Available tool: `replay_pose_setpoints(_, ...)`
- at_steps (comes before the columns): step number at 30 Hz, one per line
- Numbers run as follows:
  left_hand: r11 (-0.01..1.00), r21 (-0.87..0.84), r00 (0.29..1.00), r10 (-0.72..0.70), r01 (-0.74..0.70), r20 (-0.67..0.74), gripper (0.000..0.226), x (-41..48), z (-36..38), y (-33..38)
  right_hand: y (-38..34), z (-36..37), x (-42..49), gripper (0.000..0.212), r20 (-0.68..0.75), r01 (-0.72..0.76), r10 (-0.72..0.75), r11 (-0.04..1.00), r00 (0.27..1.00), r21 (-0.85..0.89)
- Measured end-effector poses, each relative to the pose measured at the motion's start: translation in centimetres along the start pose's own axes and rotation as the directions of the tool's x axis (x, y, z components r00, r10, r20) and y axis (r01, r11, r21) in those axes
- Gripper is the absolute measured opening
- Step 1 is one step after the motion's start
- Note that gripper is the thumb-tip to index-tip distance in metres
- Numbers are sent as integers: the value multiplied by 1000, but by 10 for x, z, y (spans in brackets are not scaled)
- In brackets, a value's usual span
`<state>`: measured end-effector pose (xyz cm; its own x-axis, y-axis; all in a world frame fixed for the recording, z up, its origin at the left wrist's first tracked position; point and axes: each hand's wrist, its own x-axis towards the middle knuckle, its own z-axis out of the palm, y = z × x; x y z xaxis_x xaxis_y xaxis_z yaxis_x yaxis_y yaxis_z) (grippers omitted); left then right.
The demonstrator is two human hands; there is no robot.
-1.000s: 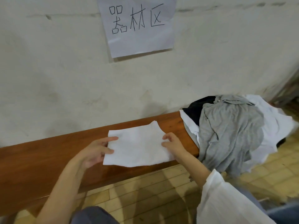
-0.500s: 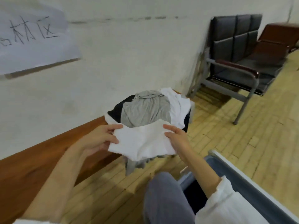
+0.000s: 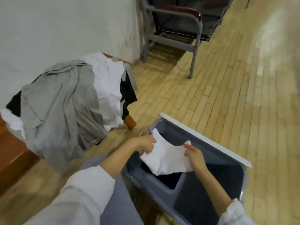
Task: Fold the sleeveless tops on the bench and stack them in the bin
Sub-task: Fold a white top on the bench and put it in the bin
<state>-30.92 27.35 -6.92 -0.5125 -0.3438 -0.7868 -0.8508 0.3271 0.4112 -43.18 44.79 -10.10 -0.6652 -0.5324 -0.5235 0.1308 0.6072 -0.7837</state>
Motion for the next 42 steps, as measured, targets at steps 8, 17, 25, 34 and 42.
replay_pose_setpoints(8, 976, 175, 973, -160, 130, 170, 31, 103, 38, -19, 105, 24, 59, 35, 6, -223, 223, 973, 975, -59)
replay_pose_setpoints(17, 997, 66, 991, 50, -42, -124, 49, 180, 47, -23, 129, 46, 123, 34, -168, -269, 283, 958, 944, 103)
replay_pose_setpoints(25, 952, 238, 975, 213, -191, -68, 60, 249, 78, -55, 179, 80, 167, 38, -270, -167, 145, 984, 952, -59)
replay_pose_setpoints(34, 970, 242, 997, 13, -30, 73, 58, 294, 113, -100, 253, 116, 175, 53, -265, -326, 254, 904, 930, -279)
replay_pose_setpoints(42, 904, 422, 920, 114, 60, -376, 48, 293, 162, -112, 263, 129, 178, 73, -245, -41, -174, 732, 954, -681)
